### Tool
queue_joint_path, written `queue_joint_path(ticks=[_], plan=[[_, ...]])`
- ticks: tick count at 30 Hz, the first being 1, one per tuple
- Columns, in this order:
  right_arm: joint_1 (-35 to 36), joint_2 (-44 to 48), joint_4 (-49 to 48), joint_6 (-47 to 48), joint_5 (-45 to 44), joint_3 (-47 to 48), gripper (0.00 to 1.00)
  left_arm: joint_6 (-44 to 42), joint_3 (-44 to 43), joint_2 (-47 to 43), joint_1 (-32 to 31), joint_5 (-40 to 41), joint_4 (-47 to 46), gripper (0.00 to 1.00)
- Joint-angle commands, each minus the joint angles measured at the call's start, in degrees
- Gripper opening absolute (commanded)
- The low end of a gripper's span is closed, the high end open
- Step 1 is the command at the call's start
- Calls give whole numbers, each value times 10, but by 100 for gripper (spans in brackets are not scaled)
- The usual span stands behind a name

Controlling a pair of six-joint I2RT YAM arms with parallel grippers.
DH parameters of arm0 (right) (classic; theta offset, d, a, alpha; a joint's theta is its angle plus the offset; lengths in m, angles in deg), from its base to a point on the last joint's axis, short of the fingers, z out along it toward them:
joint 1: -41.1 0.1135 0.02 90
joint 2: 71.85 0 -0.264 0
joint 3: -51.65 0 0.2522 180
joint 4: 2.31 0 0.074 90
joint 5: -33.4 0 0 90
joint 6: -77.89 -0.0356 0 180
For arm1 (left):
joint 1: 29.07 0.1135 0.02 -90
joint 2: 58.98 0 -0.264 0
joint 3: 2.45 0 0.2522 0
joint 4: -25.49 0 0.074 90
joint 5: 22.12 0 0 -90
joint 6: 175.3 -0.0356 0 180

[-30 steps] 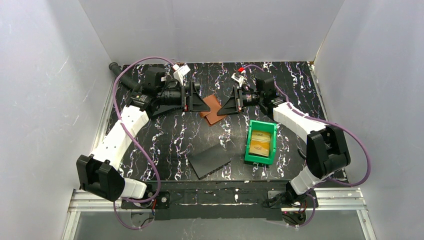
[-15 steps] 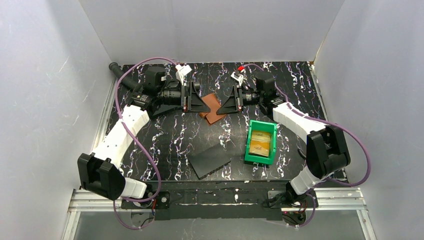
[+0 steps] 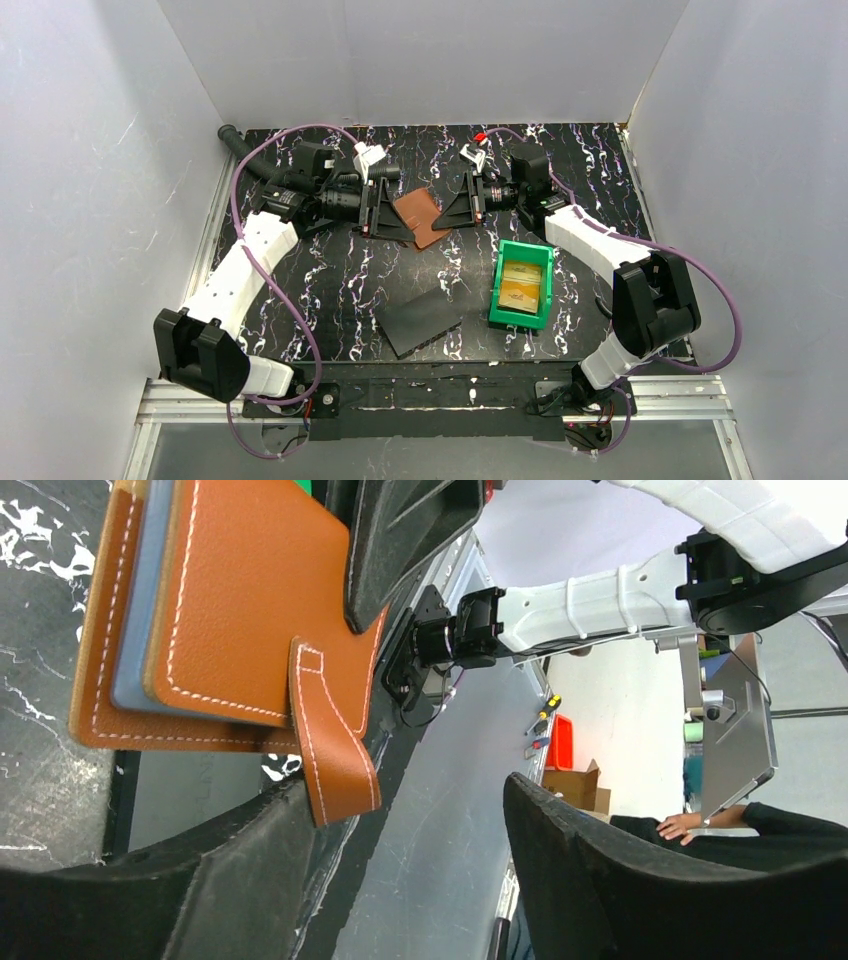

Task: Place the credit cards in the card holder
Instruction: Close the card holder at the center of the board.

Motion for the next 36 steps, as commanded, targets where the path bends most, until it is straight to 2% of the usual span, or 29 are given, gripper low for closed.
queue_joint_path(ticks=[1,6,8,12,16,18,20,24,25,29,33,36], plan=[[-5,16,0,20,12,21,1,-26,-7,-17,-2,10,52,62],[-5,30,12,26,18,16,1,-60,-22,1,-1,61,104,50],[-5,37,15,25,25,13,1,-77,-32,8,-1,109,130,47],[-5,53,19,20,36,12,1,-107,-28,6,-1,220,161,45],[-5,62,-15,-16,47,11,1,-109,-17,6,-1,262,160,45],[-5,62,-14,-19,56,15,1,-102,-14,-5,-1,268,151,49],[-5,59,3,-3,67,21,1,-86,-4,-34,4,243,124,59],[-5,51,49,46,73,38,1,29,26,-97,54,135,13,95],[-4,50,46,49,73,40,1,71,26,-99,59,118,-8,98],[1,46,30,52,79,48,1,238,41,-77,59,89,-94,98],[12,38,29,59,80,56,1,272,40,-68,55,136,-100,98],[20,32,28,62,78,60,1,291,34,-57,43,136,-132,98]])
